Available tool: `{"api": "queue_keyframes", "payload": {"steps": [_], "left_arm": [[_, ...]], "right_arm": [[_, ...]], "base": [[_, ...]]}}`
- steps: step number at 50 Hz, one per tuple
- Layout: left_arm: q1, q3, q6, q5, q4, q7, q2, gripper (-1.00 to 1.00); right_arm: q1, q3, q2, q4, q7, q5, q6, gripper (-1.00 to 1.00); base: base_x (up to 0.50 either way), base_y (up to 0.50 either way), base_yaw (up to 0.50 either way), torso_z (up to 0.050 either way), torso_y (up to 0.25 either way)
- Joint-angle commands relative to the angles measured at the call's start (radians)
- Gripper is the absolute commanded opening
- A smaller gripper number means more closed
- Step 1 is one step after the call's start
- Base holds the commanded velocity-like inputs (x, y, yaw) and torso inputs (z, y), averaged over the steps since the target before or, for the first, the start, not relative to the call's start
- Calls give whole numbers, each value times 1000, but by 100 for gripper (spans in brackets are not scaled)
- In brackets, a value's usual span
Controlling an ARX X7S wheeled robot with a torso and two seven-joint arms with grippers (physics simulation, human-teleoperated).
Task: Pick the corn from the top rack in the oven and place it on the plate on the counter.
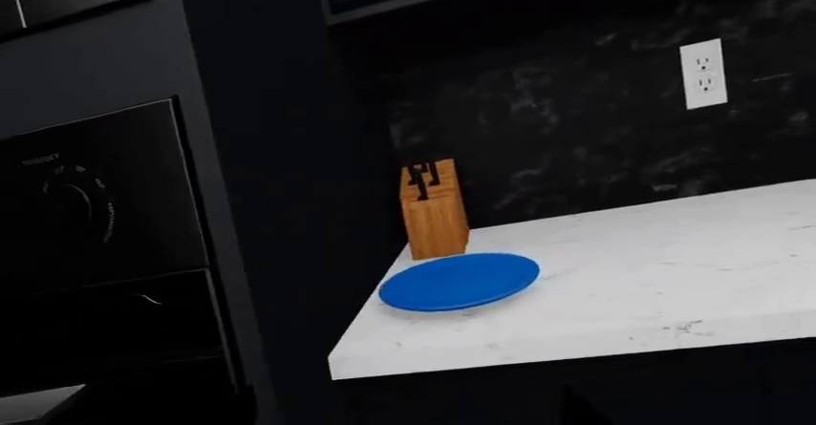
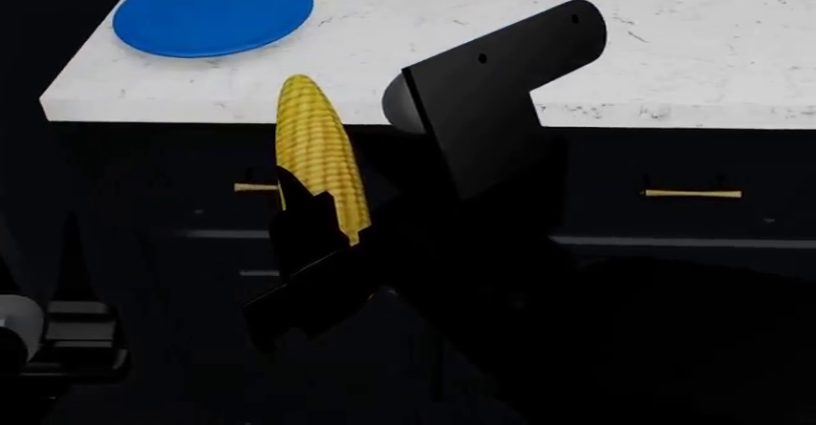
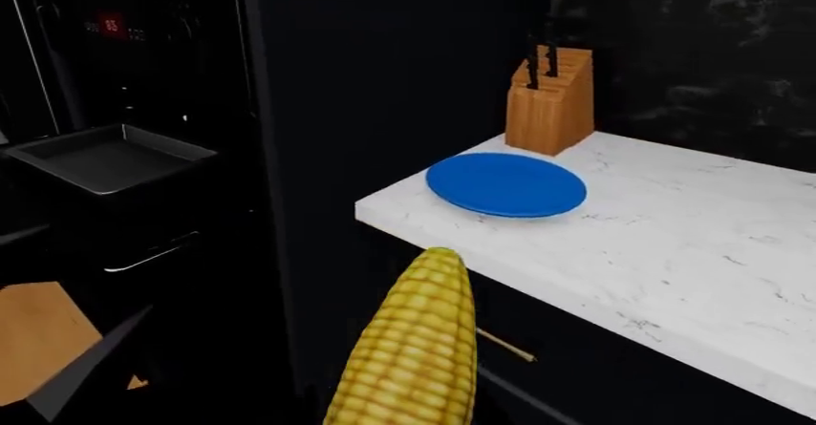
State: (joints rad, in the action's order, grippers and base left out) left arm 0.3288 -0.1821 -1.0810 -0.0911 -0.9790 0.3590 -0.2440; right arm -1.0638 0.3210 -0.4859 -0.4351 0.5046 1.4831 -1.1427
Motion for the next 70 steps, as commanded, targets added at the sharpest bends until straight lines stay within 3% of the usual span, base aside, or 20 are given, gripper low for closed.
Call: {"api": "queue_keyframes", "payload": {"steps": [1, 14, 27, 31, 48, 70], "left_arm": [[6, 23, -5, -16, -8, -12, 9, 100], [4, 32, -13, -25, -14, -7, 6, 100], [5, 27, -18, -23, -27, 7, -7, 100], [48, 16, -99, -35, -67, 27, -2, 100], [146, 34, -88, -543, -65, 436, -201, 100], [160, -15, -39, -583, -33, 488, -240, 100]], "right_arm": [[-2, -15, 5, 6, -5, -13, 20, -100], [8, -12, 0, -21, -46, -63, 55, -100], [14, -28, -33, -49, -87, -269, 173, -100], [8, -41, -26, -28, -103, -304, 212, -100], [-150, -10, -33, -2, -126, -327, 171, -100], [-132, 32, -40, -3, -192, -393, 221, -100]], "base": [[-1, -348, 0, 0, 0], [0, -6, 0, 0, 0], [0, 0, 0, 0, 0], [0, 0, 0, 0, 0], [0, 0, 0, 0, 0], [392, -125, 0, 0, 0]]}}
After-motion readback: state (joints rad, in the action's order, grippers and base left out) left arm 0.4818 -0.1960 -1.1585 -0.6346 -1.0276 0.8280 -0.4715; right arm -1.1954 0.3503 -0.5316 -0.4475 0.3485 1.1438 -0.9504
